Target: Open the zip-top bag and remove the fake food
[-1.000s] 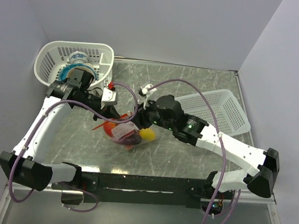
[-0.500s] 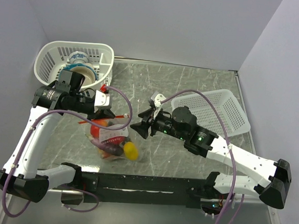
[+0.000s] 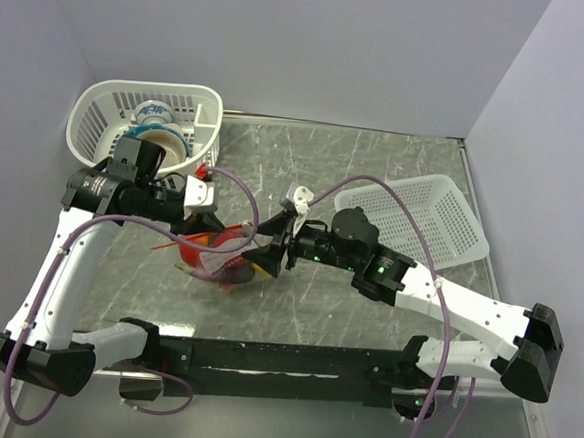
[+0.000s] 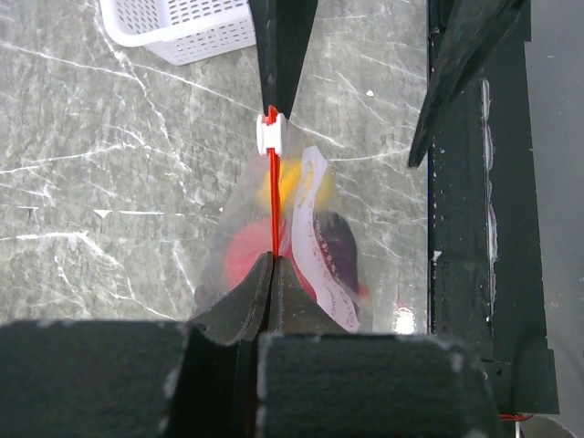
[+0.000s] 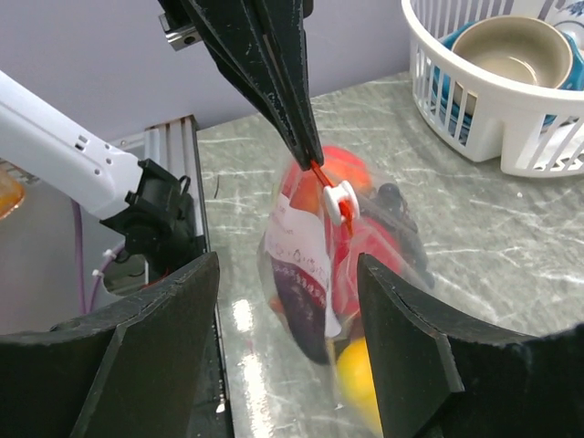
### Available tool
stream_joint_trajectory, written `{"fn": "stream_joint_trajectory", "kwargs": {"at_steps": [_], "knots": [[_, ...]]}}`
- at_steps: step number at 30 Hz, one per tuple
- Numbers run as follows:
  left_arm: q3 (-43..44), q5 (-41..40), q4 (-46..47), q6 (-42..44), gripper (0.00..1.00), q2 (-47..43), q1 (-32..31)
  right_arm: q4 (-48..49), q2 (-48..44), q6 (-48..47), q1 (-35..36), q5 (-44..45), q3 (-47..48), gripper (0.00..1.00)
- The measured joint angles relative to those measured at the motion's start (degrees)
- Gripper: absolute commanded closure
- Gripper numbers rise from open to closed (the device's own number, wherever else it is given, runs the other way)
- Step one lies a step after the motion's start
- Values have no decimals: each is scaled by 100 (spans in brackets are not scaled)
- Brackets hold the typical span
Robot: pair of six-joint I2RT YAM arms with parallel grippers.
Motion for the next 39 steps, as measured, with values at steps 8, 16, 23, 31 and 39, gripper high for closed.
{"fn": "stream_joint_trajectory", "kwargs": {"at_steps": [8, 16, 23, 31, 39], "knots": [[0, 2, -109, 13, 99, -24, 0, 96, 474, -160, 2, 4, 57, 33], [-2, 11, -317, 151, 99, -85, 0, 74, 601, -247, 2, 2, 210, 37], [-2, 46, -367, 157, 99, -94, 0, 136, 726, -310, 0, -111, 393, 65], [-13, 44, -393, 155, 99, -153, 0, -7, 994, -291, 0, -339, 584, 76], [-162, 48, -341, 151, 99, -282, 0, -146, 916, -295, 0, -332, 560, 67]]}}
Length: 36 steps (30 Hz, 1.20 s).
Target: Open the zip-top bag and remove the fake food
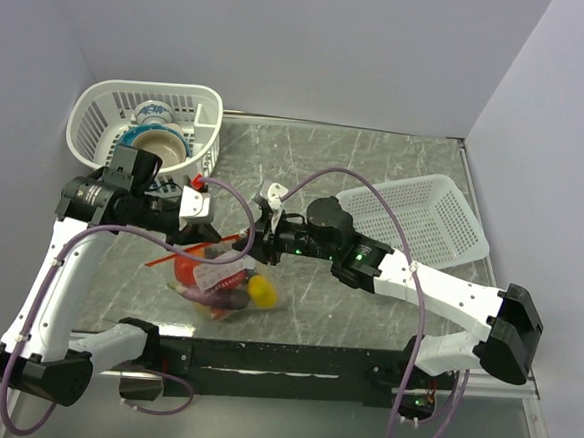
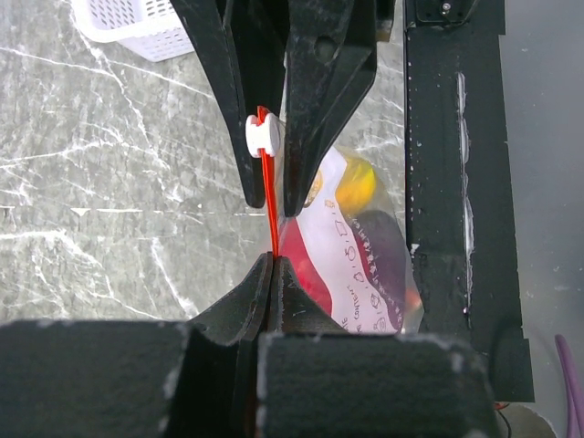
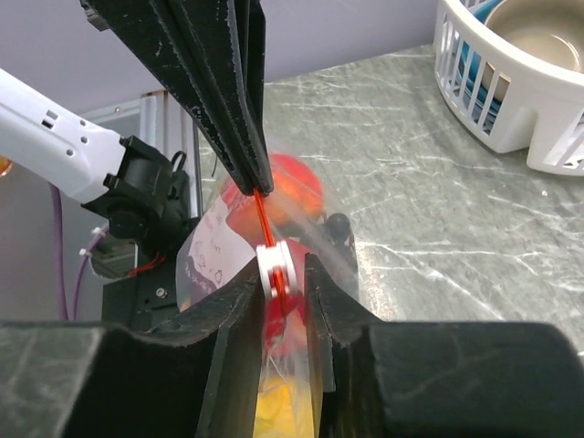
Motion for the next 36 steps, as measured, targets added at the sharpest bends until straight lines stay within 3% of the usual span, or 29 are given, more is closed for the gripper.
{"fn": "stream_joint_trajectory", "kwargs": {"at_steps": [2, 20, 34, 36], "knots": [[-26, 0, 24, -7, 99, -20, 0, -24, -57, -2, 0, 9, -15, 59], [-63, -2, 74, -52, 99, -164, 0, 33, -389, 92, 2, 15, -391, 57], [-149, 22, 122, -114, 99, -214, 0, 46, -354, 199, 4, -17, -433, 59], [-186, 48, 160, -153, 99, -214, 0, 57, -310, 216, 4, -39, -422, 65]]}}
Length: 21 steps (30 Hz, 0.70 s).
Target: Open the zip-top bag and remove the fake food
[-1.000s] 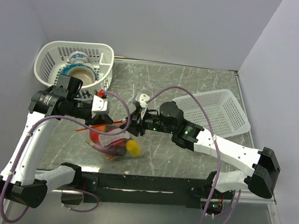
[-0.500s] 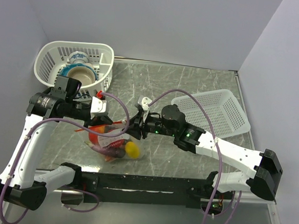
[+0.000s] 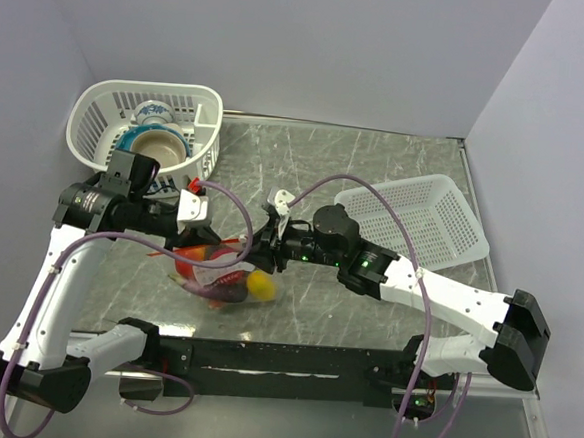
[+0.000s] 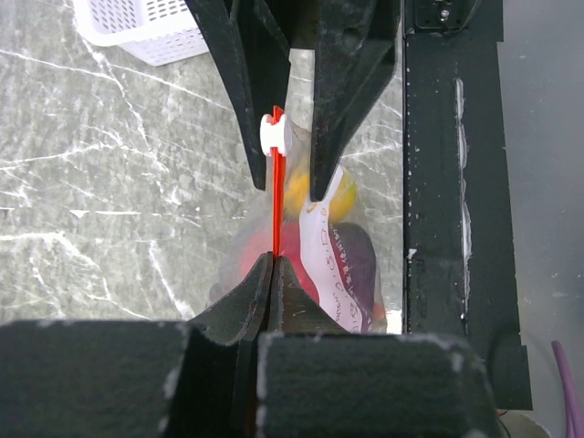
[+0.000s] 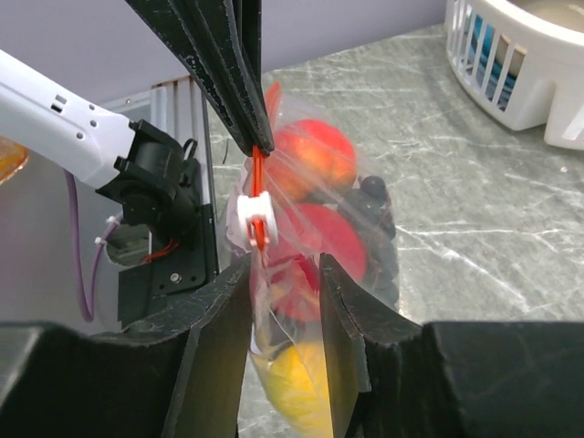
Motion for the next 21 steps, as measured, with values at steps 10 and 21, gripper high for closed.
{"fn": "stream_joint_trajectory", "kwargs": {"at_steps": [10, 21], "knots": [[-90, 33, 142, -116, 74, -9, 0, -24, 111, 46, 0, -85, 72, 96], [-129, 1117, 850, -710, 33, -7, 0, -345, 114, 48, 2, -166, 92, 95]]}}
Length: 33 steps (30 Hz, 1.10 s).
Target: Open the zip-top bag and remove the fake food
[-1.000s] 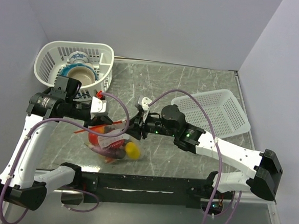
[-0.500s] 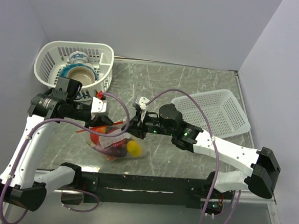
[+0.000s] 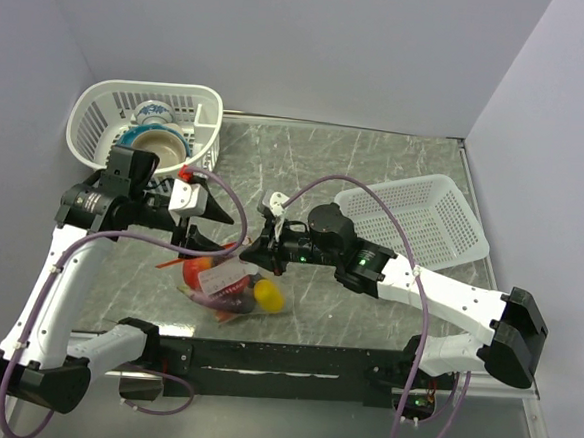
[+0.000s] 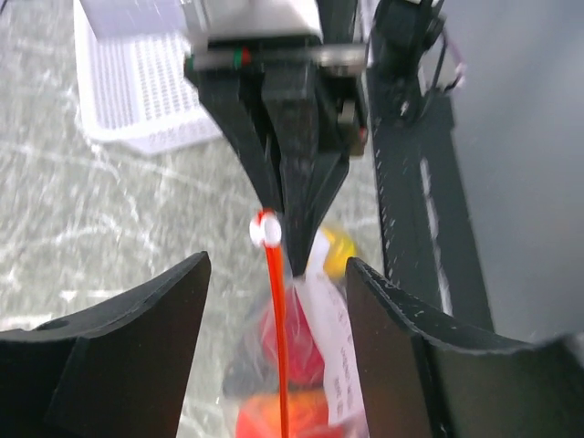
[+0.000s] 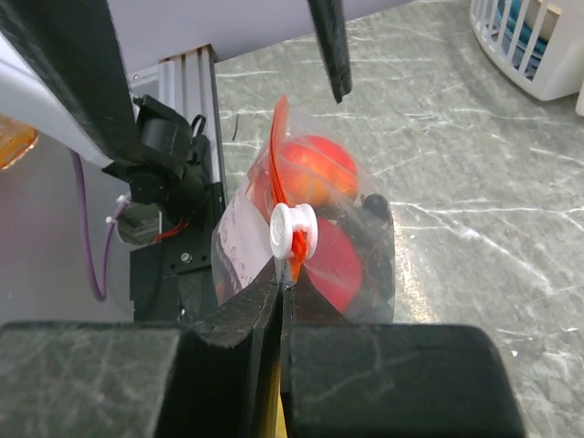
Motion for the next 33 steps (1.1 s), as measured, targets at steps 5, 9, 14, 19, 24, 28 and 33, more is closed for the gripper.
{"fn": "stream_joint_trajectory", "kwargs": {"at_steps": [5, 9, 14, 19, 24, 28, 33], "knots": [[-35, 439, 343, -271, 34, 155, 0, -66, 2, 0, 2, -96, 59, 95], [-101, 616, 452, -450, 37, 457, -11, -105, 4, 0, 7, -149, 101, 94], [-61, 682, 271, -433, 43, 876, -131, -225, 20, -7, 9, -205, 203, 93], [168, 695, -264, -98, 48, 1178, -247, -243, 66, -48, 9, -212, 304, 92], [398, 704, -763, 328, 67, 1303, -297, -264, 144, -87, 9, -214, 374, 92], [476, 686, -909, 444, 76, 1285, -304, -278, 146, -109, 9, -210, 374, 92], [476, 575, -979, 479, 75, 1215, -304, -278, 146, -122, 9, -188, 374, 92]]}}
